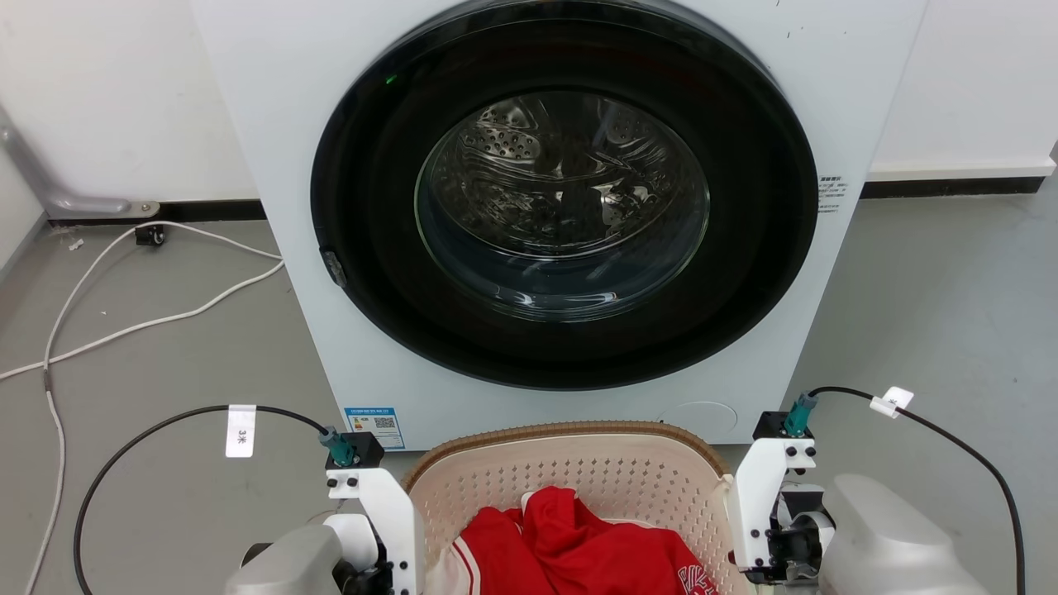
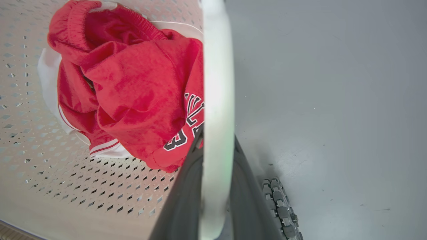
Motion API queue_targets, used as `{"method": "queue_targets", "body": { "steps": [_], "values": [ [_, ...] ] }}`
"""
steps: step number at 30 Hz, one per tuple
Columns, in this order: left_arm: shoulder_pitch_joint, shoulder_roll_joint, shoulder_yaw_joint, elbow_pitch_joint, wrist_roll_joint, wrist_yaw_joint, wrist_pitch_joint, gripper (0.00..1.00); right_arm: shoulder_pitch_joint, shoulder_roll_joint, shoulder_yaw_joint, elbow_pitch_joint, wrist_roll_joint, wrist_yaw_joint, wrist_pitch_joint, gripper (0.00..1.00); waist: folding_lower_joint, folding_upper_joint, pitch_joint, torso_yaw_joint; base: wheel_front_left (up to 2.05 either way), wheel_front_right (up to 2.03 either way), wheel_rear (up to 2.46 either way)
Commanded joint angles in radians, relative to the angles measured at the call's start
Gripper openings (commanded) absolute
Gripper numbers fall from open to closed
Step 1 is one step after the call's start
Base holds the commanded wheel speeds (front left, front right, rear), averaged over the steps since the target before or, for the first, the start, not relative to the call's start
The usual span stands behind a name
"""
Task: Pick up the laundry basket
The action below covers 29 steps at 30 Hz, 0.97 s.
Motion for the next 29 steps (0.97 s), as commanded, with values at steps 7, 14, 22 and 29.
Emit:
{"method": "queue_targets", "body": {
  "steps": [7, 14, 22, 29],
  "values": [
    [0.007, -0.019, -0.008, -0.009, -0.005, -0.014, -0.003, 0.0, 0.012, 0.015, -0.009, -0.008, -0.003, 0.003, 0.0, 0.0, 0.0, 0.0, -0.003, 0.002, 0.0, 0.0, 0.0],
    [0.012, -0.018, -0.011, -0.009, -0.007, -0.014, -0.005, 0.0, 0.014, 0.014, -0.017, -0.008, -0.012, 0.003, 0.003, 0.0, 0.0, 0.0, -0.006, 0.004, 0.0, 0.0, 0.0],
    [0.013, -0.014, -0.015, -0.012, -0.012, -0.014, -0.002, 0.0, 0.013, 0.015, -0.027, -0.008, -0.022, 0.003, 0.002, 0.0, 0.0, 0.0, -0.005, 0.003, 0.0, 0.0, 0.0],
    [0.015, -0.012, -0.019, -0.013, -0.012, -0.014, -0.007, 0.0, 0.018, 0.016, -0.037, -0.008, -0.029, 0.003, 0.004, 0.0, 0.0, 0.0, -0.006, 0.002, 0.0, 0.0, 0.0]
  ]
}}
